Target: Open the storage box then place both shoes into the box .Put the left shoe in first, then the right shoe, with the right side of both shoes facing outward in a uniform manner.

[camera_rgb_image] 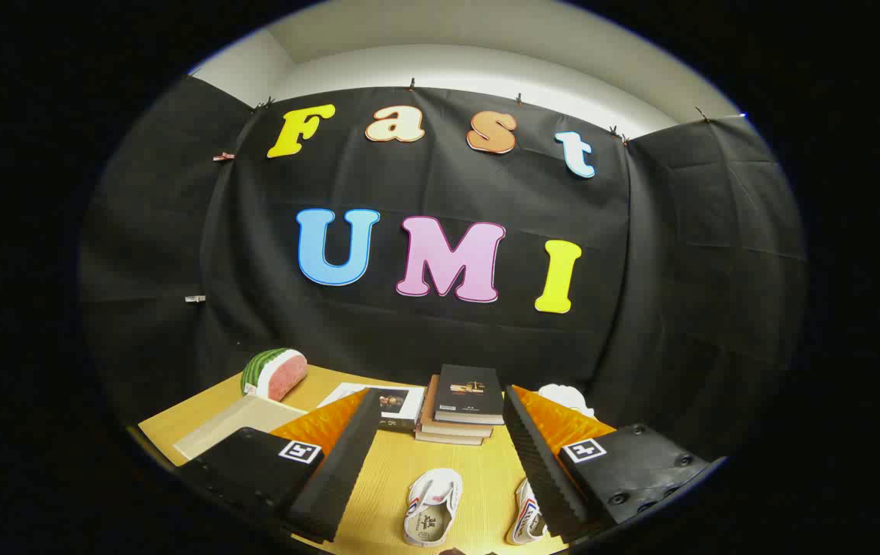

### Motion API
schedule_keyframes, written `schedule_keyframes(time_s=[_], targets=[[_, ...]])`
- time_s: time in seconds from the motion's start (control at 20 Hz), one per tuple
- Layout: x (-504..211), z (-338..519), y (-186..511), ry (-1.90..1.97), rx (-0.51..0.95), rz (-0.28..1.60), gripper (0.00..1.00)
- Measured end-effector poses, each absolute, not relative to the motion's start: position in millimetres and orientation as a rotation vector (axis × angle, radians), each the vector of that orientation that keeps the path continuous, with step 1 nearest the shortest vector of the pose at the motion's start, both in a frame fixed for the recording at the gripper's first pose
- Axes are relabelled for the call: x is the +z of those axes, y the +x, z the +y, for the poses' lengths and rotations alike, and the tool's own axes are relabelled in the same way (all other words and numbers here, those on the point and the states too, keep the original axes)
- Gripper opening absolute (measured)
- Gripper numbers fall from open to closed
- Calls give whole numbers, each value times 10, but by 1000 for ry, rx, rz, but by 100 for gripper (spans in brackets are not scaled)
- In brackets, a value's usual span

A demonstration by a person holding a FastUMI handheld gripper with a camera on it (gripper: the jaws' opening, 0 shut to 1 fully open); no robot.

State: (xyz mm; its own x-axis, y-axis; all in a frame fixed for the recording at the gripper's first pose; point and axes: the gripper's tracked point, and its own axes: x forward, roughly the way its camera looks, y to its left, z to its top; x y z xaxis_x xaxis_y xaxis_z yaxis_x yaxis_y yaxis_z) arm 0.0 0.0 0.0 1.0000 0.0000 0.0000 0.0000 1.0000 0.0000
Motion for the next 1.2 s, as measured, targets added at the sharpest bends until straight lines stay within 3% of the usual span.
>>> schedule_keyframes(time_s=[1.2], targets=[[-149,-91,-84,19,-40,9,97]])
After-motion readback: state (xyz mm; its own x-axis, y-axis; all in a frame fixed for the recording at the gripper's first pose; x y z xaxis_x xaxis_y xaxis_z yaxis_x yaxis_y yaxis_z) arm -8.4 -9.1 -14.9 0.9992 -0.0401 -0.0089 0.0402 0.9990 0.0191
